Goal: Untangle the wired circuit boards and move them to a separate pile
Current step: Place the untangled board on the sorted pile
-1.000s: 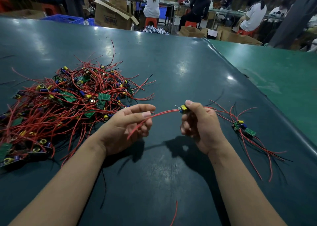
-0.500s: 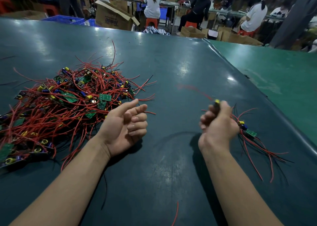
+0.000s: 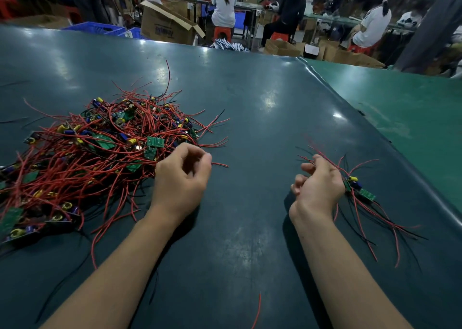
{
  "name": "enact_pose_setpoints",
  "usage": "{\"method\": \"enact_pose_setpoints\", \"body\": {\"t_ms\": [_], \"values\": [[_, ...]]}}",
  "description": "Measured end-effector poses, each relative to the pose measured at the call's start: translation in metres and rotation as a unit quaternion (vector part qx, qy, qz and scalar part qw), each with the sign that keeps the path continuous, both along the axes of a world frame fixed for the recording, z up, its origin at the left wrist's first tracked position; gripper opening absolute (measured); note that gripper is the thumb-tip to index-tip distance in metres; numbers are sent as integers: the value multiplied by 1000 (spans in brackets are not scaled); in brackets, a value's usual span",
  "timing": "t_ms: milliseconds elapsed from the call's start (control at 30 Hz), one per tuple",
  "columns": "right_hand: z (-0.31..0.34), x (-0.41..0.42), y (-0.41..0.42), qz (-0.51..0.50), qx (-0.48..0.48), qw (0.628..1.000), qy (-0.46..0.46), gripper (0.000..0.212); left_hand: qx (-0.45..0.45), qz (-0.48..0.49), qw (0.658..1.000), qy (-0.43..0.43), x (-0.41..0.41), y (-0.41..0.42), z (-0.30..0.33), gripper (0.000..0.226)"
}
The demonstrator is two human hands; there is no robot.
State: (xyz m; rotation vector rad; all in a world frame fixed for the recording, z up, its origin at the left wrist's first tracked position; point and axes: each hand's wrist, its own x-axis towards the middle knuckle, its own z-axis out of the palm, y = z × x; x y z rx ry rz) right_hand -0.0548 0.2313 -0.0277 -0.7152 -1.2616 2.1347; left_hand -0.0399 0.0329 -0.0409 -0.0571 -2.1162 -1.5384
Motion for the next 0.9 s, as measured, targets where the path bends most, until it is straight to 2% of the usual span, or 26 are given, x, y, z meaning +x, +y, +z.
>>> {"method": "enact_pose_setpoints", "body": {"t_ms": [33,67,133,200,333,400,500,567,633,700,767,833,900], "values": [[-1,-1,-2,8,18,1000,3,12,-128,36,989,66,2,0,-4,9],[-2,-2,-3,17,38,999,3,12,-209,56,972,95,3,-1,-6,7],[-5,-3,-6,41,76,996,2,13,-292,110,947,83,3,-6,-8,4],[-8,-3,-8,66,104,992,2,15,-315,182,929,63,0,-14,-6,9],[-11,-4,-9,85,132,988,7,14,-316,315,891,86,0,-26,2,22],[-10,-4,-9,90,133,987,7,14,-330,342,879,34,-2,-32,3,33],[-10,-3,-8,99,132,986,4,13,-323,334,885,-22,-3,-39,0,29],[-9,-2,-8,105,132,986,6,12,-309,334,890,2,-2,-40,2,25],[-7,0,-9,112,134,985,10,13,-303,320,893,90,0,-35,7,20],[-4,2,-11,152,133,979,23,13,-300,283,883,225,4,-24,12,13],[-1,7,-17,284,109,952,43,17,-287,212,877,322,10,-13,14,11],[0,15,-26,441,89,892,45,25,-282,136,887,340,16,-3,11,12],[-1,21,-33,510,89,854,61,29,-289,79,895,331,18,4,8,11]]}}
